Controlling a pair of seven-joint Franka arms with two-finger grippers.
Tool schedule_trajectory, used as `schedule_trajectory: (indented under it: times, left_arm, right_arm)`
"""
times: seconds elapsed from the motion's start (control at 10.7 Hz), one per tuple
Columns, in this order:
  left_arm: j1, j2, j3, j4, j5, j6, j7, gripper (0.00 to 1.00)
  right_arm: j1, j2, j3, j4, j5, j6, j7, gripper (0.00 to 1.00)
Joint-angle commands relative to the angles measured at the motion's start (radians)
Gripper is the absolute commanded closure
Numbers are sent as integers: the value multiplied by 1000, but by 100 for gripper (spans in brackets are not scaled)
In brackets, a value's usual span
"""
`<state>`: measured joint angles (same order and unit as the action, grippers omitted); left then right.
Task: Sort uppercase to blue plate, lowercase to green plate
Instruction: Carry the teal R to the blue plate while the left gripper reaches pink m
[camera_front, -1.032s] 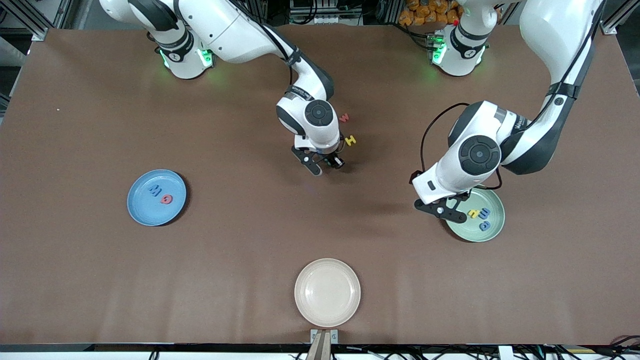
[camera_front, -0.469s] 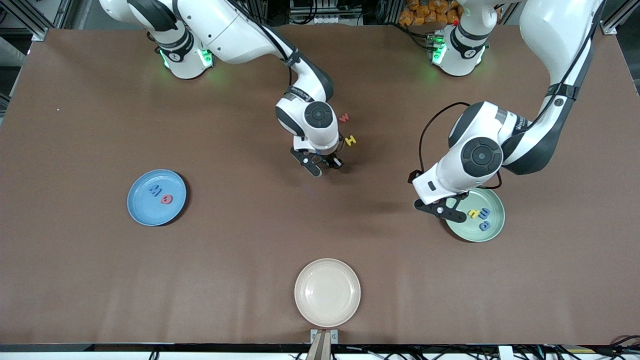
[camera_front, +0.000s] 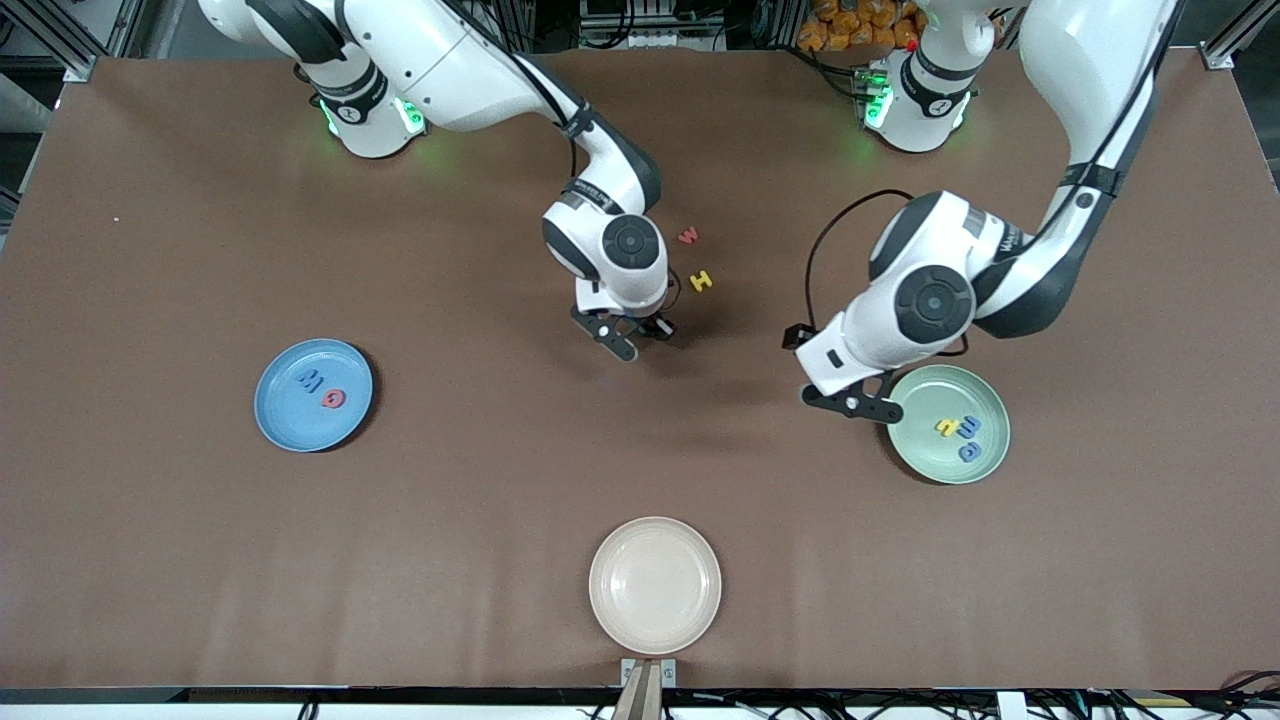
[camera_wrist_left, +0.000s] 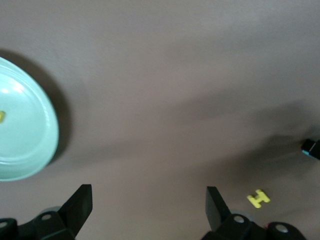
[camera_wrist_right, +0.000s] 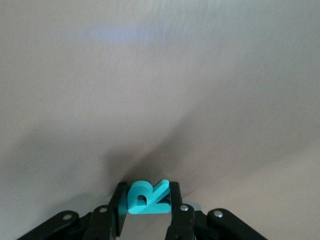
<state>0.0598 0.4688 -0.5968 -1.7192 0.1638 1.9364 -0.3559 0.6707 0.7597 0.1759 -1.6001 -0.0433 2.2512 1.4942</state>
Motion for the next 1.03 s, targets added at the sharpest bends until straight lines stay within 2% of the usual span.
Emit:
schedule_trajectory:
  times: [0.0, 0.28, 0.56, 0.75, 0.94]
  left_arm:
    - [0, -70, -37, -87, -24, 13, -69, 0]
    - [3, -143, -124, -253, -33, 183, -154, 0]
    - [-21, -142, -234, -423, -17, 441, -343, 0]
    - [-28, -137, -294, -502, 92, 510, -356, 0]
    - [-57, -128, -334, -552, 179, 532, -406, 0]
  right_arm:
    - [-74, -42, 19, -7, 13, -93, -158, 71]
    - [-117, -62, 17, -7, 14, -163, -328, 72]
    - [-166, -103, 14, -18, 14, -229, -507, 75]
    - [-207, -121, 11, -29, 14, -260, -651, 76]
    - [-275, -144, 7, -63, 14, -262, -878, 75]
